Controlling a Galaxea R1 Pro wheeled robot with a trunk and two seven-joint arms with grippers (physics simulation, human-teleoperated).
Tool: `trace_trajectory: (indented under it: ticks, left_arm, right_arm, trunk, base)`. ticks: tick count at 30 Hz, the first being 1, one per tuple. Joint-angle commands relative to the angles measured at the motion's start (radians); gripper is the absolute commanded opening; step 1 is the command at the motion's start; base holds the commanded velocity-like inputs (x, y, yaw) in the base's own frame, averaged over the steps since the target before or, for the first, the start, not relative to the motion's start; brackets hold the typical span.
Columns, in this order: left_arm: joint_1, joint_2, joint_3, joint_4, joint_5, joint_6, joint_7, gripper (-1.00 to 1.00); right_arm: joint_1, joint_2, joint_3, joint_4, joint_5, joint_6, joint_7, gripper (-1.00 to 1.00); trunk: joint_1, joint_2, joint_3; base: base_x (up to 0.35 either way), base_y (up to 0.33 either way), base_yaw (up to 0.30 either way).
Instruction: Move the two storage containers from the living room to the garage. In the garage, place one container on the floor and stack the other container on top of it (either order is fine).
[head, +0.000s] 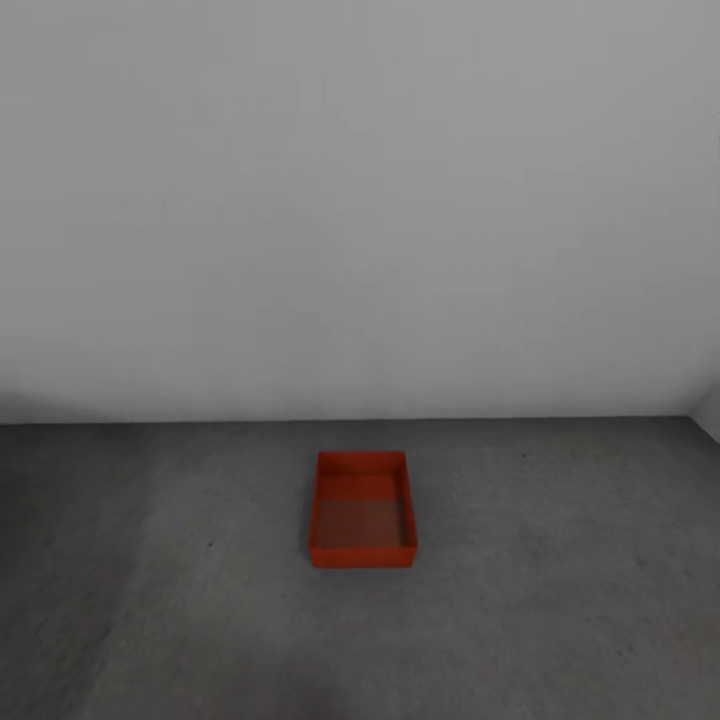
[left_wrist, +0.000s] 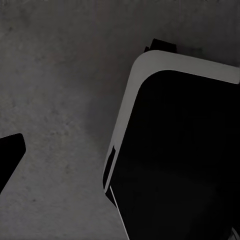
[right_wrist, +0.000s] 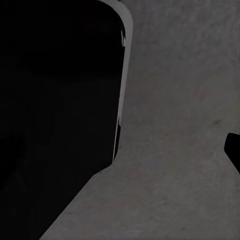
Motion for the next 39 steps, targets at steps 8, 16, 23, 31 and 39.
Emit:
trace_trajectory:
  ticks: [8,16,23,31,39]
  left_arm:
    - [0.000,0.000,-0.004,0.000,0.005,-0.003,0.002,1.00]
    - [0.000,0.000,-0.004,0.000,0.005,-0.003,0.002,1.00]
    - [0.000,0.000,-0.004,0.000,0.005,-0.003,0.002,1.00]
    - [0.000,0.000,-0.004,0.000,0.005,-0.003,0.002,1.00]
    - [0.000,0.000,-0.004,0.000,0.005,-0.003,0.002,1.00]
  right_arm:
    - [-0.001,0.001,0.008,0.003,-0.008,-0.004,-0.001,1.00]
    - [-0.002,0.001,0.007,0.003,-0.009,-0.005,-0.001,1.00]
    - [-0.002,-0.004,0.002,0.003,-0.022,-0.011,0.005,1.00]
    - [-0.002,-0.004,0.000,0.003,-0.022,-0.011,0.005,1.00]
    - [-0.002,-0.003,0.000,0.003,-0.022,-0.010,0.005,1.00]
  trunk:
    - [0.000,-0.001,0.012]
    - [0.000,-0.001,0.025]
    - [0.000,-0.001,0.037]
    - [0.000,-0.001,0.049]
    - [0.000,-0.001,0.062]
  base:
    - [0.000,0.000,0.000]
    - [0.000,0.000,0.000]
    - [0.000,0.000,0.000]
    - [0.000,0.000,0.000]
    - [0.000,0.000,0.000]
